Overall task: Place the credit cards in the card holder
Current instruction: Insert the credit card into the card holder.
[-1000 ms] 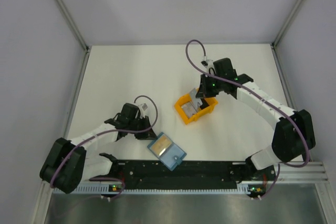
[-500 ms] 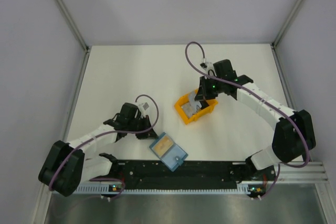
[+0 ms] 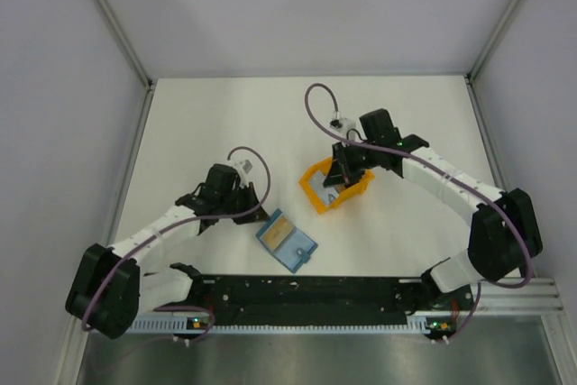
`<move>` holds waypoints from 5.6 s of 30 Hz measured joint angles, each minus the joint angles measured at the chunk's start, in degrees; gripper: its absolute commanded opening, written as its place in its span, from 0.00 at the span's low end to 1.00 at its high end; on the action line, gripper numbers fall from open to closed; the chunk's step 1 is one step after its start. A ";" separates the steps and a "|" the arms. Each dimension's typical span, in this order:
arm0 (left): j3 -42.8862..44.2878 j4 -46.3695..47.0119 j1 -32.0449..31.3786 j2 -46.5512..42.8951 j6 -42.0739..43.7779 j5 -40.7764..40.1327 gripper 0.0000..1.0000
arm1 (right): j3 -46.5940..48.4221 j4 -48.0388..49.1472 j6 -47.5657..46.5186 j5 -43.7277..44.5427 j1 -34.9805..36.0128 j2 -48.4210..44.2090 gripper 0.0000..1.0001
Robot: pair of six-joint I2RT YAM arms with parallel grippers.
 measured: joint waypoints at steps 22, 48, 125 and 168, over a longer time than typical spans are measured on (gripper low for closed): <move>12.17 -4.11 0.13 11.13 11.78 -0.44 0.21 | -3.23 6.16 -7.82 -5.97 6.97 2.54 0.00; -3.93 -0.42 0.09 -9.38 -8.15 -6.40 0.00 | -11.30 15.52 18.47 13.03 11.39 3.08 0.00; -13.51 58.27 -1.77 -10.45 -30.34 9.46 0.31 | -27.21 55.47 48.96 6.58 11.43 -15.28 0.00; -0.61 6.86 -1.40 -11.54 -9.09 4.83 0.00 | -26.71 32.33 38.18 17.22 14.99 -14.47 0.32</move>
